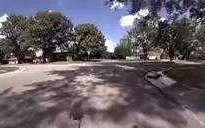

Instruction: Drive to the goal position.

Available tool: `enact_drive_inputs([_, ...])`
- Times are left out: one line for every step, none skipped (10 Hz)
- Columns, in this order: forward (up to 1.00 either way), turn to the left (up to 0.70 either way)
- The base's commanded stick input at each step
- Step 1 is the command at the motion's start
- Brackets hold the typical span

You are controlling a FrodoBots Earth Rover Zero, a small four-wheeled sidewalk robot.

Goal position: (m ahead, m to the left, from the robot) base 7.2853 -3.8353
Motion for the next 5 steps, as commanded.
enact_drive_inputs([0.85, -0.07])
enact_drive_inputs([0.85, -0.14])
enact_drive_inputs([0.85, -0.21])
enact_drive_inputs([0.85, -0.27])
enact_drive_inputs([0.85, -0.34])
